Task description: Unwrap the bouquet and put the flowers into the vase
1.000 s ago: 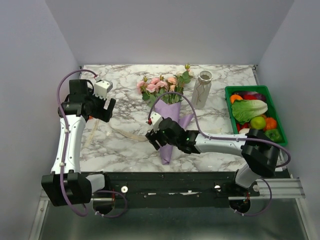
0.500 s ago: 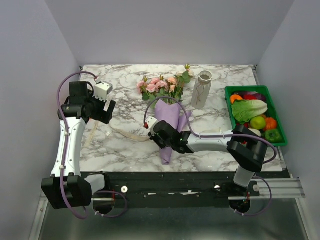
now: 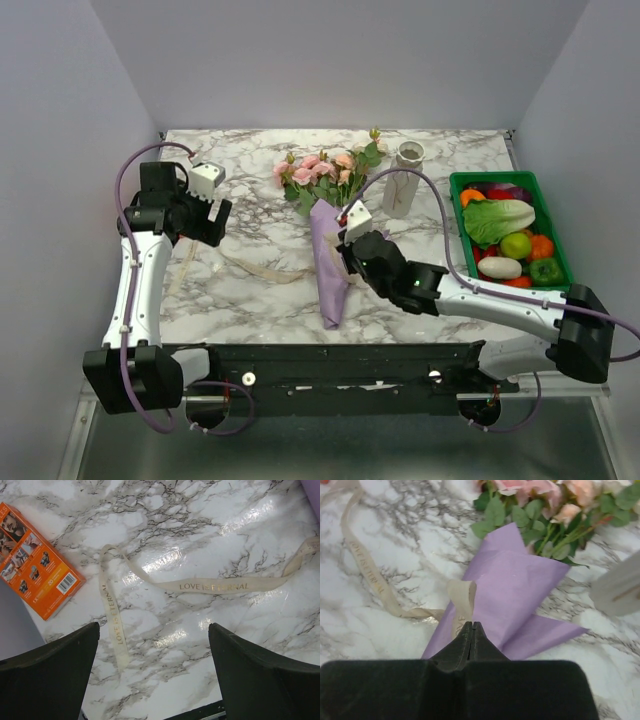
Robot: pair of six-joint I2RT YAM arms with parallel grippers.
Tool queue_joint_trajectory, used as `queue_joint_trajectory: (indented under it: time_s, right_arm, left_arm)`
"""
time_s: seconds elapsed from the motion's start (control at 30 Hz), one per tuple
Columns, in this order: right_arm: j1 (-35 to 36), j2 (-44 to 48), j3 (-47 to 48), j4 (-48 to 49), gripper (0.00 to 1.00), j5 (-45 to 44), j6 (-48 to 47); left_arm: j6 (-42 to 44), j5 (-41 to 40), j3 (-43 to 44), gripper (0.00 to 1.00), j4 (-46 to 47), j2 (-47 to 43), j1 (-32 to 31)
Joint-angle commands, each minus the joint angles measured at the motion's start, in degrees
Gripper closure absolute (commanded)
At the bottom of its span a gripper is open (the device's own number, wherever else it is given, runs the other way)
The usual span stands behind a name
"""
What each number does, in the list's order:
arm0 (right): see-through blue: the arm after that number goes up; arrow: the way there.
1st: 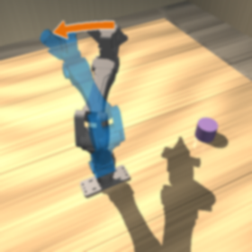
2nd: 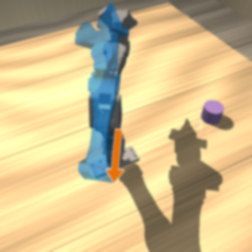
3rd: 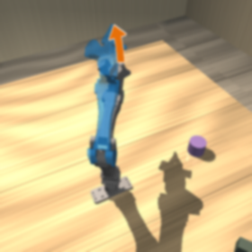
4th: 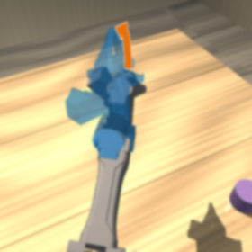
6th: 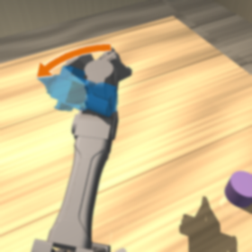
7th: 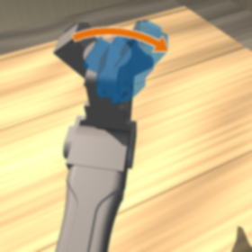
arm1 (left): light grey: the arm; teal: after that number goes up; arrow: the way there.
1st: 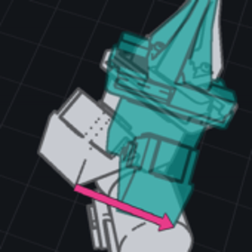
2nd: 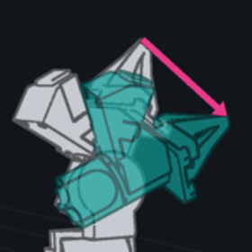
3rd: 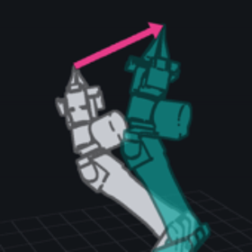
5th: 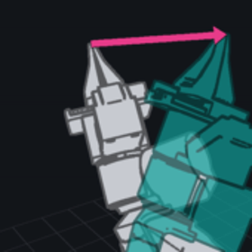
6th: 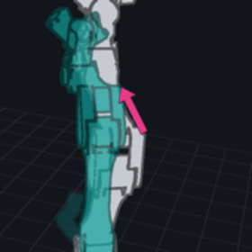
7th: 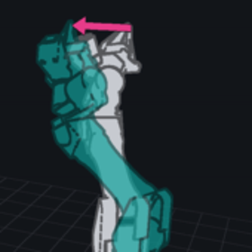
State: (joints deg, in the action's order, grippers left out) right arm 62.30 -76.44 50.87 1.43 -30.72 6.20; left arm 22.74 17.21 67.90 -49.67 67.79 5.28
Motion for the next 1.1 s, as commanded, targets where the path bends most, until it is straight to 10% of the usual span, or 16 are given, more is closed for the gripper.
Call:
queue_joint_trajectory:
  time_s: [0.0, 0.23, 0.27, 0.3, 0.4, 0.5, 0.8, 1.07]
  right_arm:
    - [0.36, 2.17, -3.32, -12.65, 0.99, -20.01, 13.07]
    - [-0.60, -3.52, 4.82, -76.11, 0.97, -32.91, 74.17]
    - [-0.69, -4.84, 6.24, -82.32, 0.87, -33.17, 80.57]
    - [-0.78, -6.51, 7.74, -87.95, 0.48, -33.00, 87.86]
    - [-1.04, -4.86, 10.12, -88.88, 0.14, -31.52, 85.82]
    - [-1.13, 2.51, 10.39, -87.83, 0.03, -31.77, 85.13]
    - [-1.31, 29.67, 0.55, -41.45, 0.09, -27.21, 37.80]
    - [-1.39, 29.60, 1.51, -34.83, 0.15, -25.97, 31.60]
  left_arm:
    - [-1.47, 1.59, 0.74, 0.01, 0.89, 1.90, -1.49]
    - [-4.28, -1.04, 2.58, 0.01, 4.49, 7.61, -14.58]
    - [-4.55, -1.21, 4.68, 0.01, 5.02, 9.01, -15.90]
    - [-4.72, -1.13, 6.00, 0.01, 5.20, 12.07, -18.61]
    - [-4.81, 1.06, 11.89, 0.01, 6.07, 19.10, -21.27]
    - [-4.37, 6.48, 19.36, 0.01, 5.11, 27.18, -23.38]
    - [1.68, 23.04, 37.30, 0.01, -4.82, 47.59, -27.51]
    - [4.50, 22.87, 36.95, 0.07, -4.22, 52.44, -30.50]
